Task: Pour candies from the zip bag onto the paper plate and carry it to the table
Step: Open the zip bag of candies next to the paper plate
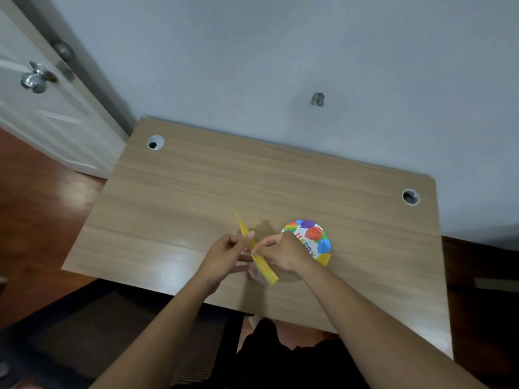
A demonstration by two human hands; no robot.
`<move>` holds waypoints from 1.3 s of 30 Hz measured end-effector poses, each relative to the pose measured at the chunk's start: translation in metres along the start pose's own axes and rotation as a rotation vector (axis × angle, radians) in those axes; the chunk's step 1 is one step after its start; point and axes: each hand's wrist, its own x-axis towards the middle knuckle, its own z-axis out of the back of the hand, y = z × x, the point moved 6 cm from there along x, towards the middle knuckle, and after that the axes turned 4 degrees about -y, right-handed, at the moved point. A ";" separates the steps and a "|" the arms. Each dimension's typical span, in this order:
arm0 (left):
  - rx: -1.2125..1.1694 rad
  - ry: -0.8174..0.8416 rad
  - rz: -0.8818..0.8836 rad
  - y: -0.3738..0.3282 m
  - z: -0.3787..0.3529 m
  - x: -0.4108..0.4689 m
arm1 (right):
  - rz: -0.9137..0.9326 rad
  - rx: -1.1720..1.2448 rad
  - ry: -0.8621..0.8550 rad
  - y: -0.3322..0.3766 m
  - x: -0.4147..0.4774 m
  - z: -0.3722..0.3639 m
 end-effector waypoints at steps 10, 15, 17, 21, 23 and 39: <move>-0.212 -0.038 0.058 0.004 -0.010 0.019 | -0.038 0.125 -0.150 -0.008 -0.004 0.015; -0.178 -0.075 0.072 -0.002 -0.020 0.020 | -0.046 0.096 -0.192 -0.006 -0.004 0.016; -0.167 -0.073 0.079 -0.004 -0.024 0.018 | -0.055 0.065 -0.199 -0.007 -0.002 0.017; -0.144 -0.088 0.070 -0.005 -0.026 0.015 | -0.081 0.059 -0.230 -0.010 0.000 0.019; -0.116 -0.090 0.063 -0.004 -0.025 0.015 | -0.087 0.065 -0.232 -0.012 0.000 0.019; 0.204 -0.219 -0.044 -0.017 -0.009 0.002 | 0.075 -0.035 -0.506 0.014 -0.015 0.039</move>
